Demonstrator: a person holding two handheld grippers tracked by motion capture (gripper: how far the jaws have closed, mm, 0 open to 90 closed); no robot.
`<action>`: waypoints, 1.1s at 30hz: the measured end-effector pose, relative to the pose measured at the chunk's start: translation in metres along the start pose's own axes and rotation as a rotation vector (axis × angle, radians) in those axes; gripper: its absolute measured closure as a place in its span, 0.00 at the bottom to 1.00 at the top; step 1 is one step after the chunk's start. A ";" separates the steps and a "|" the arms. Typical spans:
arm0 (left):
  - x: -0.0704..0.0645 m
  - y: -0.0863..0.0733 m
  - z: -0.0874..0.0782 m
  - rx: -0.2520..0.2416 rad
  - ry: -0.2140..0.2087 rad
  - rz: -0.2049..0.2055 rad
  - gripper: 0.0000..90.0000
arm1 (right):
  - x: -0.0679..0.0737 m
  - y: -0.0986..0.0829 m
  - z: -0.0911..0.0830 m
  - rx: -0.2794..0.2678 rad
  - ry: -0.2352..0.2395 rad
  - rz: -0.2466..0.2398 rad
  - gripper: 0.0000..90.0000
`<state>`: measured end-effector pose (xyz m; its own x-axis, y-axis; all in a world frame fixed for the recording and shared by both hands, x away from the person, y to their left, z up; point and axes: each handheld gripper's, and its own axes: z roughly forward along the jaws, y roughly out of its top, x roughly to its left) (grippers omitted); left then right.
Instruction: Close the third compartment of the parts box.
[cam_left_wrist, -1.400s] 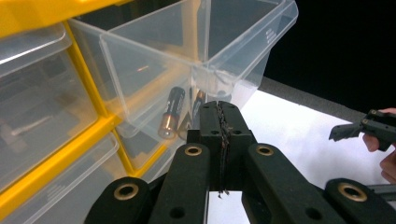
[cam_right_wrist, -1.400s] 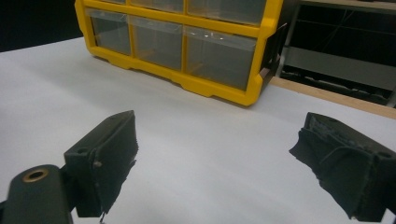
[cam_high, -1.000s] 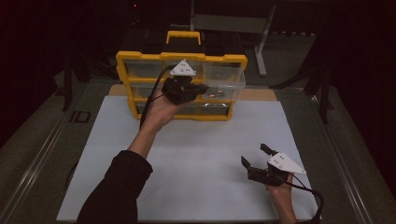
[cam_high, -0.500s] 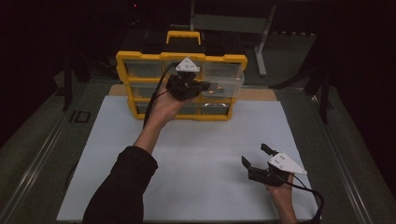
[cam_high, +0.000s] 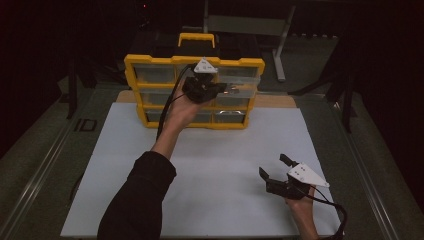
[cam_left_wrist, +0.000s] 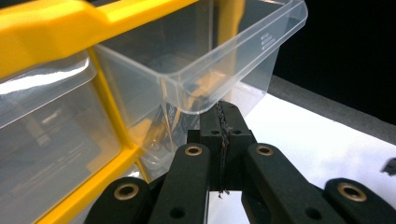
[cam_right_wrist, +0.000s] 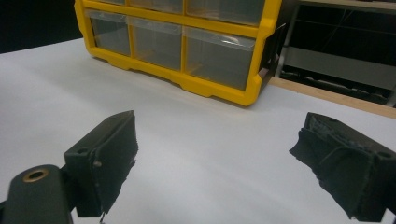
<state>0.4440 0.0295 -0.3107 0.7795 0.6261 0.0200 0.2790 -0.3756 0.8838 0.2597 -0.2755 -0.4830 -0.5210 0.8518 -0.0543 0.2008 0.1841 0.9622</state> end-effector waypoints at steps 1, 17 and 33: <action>0.002 -0.001 0.004 0.007 0.013 -0.006 1.00 | 0.000 0.000 0.000 0.000 0.000 0.001 0.13; 0.022 -0.013 0.037 0.073 0.130 -0.094 1.00 | -0.004 0.000 -0.003 -0.005 -0.008 0.018 0.13; 0.022 -0.019 0.012 0.120 0.099 -0.008 0.91 | -0.002 -0.001 -0.002 0.001 -0.007 0.005 0.13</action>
<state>0.4629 0.0424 -0.3331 0.7196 0.6913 0.0649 0.3545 -0.4462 0.8217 0.2585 -0.2784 -0.4832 -0.5140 0.8563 -0.0515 0.2044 0.1806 0.9621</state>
